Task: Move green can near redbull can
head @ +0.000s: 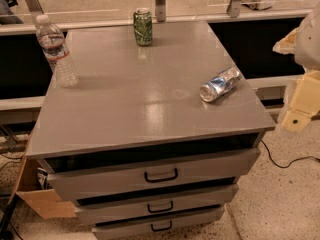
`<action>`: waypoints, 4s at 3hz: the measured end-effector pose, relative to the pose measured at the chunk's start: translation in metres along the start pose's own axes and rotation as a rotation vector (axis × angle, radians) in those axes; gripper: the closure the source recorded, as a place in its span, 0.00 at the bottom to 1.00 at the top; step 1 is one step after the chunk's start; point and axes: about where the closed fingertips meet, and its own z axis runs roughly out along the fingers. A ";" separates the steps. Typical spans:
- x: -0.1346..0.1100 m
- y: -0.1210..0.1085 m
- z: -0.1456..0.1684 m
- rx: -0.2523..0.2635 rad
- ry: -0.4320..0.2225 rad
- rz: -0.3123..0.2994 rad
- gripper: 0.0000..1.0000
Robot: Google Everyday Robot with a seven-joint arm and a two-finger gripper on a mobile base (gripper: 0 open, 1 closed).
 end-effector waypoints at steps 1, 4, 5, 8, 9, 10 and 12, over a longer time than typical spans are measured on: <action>0.000 0.000 0.000 0.000 0.000 0.000 0.00; -0.149 -0.143 0.071 0.053 -0.397 0.024 0.00; -0.149 -0.143 0.071 0.053 -0.397 0.024 0.00; -0.236 -0.216 0.139 0.147 -0.597 0.172 0.00; -0.258 -0.250 0.165 0.223 -0.629 0.245 0.00; -0.274 -0.289 0.185 0.301 -0.670 0.327 0.00; -0.285 -0.352 0.204 0.389 -0.759 0.450 0.00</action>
Offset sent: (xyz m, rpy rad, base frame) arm 0.1261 0.0731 -0.0235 0.3178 -0.0379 0.0577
